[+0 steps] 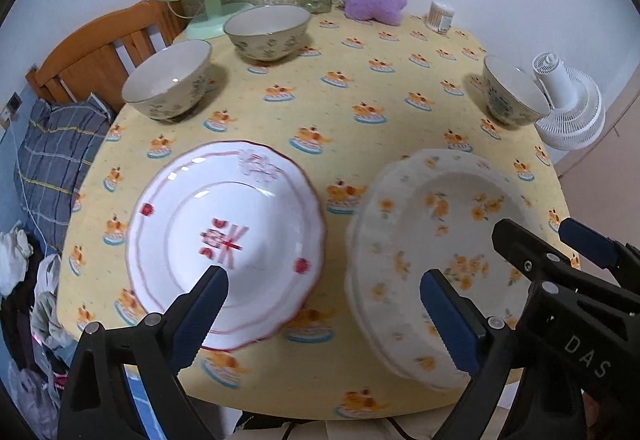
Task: Organize plates and bowls
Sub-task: 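Move both grippers to the white plate with the red character, then grasp the red-rimmed white plate's rim with both grippers and lift it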
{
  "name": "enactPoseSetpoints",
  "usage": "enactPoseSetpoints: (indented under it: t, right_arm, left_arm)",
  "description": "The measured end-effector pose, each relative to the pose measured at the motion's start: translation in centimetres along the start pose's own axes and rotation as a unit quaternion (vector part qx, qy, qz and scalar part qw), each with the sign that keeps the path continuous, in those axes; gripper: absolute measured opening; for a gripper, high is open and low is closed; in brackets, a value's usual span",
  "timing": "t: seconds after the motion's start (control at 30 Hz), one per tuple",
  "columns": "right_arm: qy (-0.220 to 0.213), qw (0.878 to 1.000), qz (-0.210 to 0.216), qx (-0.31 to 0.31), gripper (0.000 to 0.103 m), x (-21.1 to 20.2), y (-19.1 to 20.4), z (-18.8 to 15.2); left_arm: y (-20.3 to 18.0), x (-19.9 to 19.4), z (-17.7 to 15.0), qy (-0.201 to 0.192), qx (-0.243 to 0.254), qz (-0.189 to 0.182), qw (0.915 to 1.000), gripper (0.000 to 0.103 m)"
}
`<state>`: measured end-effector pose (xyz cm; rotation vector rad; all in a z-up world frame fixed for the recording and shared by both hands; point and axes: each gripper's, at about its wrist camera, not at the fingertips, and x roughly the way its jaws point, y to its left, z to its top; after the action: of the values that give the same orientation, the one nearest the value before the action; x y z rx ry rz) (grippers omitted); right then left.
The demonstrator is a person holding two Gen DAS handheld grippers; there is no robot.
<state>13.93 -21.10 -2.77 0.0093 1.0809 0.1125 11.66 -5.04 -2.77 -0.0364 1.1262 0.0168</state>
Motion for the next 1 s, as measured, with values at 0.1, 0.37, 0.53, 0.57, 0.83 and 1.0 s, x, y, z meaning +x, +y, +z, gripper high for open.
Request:
enactPoseSetpoints:
  t: [0.1,0.37,0.53,0.57,0.83,1.0]
  right_arm:
    - [-0.007,1.0,-0.016,0.005,0.079,-0.6,2.0,0.0]
    - [-0.014,0.999,-0.032,0.039,0.079,-1.0,7.0,0.3]
    - [-0.02,0.997,-0.041,0.059,0.079,-0.7,9.9,0.3]
    - [-0.021,0.997,-0.042,0.063,0.079,-0.6,10.4,0.2]
    - [-0.024,0.994,-0.054,0.096,0.079,0.6,14.2,-0.2]
    - [-0.016,0.993,-0.058,0.099,0.078,1.7,15.3,-0.5]
  left_arm:
    - [1.7,-0.2,0.3,-0.001,0.01,-0.006,0.9999,0.097]
    - [6.6,-0.4,1.4,-0.008,0.036,-0.021,0.9991,0.097]
    - [9.4,-0.1,2.0,-0.014,0.059,-0.024,0.9979,0.097]
    - [10.0,0.0,2.1,-0.016,0.064,-0.024,0.9976,0.097]
    - [13.3,1.0,2.4,-0.021,0.085,-0.021,0.9959,0.096]
    - [14.1,2.6,2.1,-0.006,0.083,-0.028,0.9961,0.095]
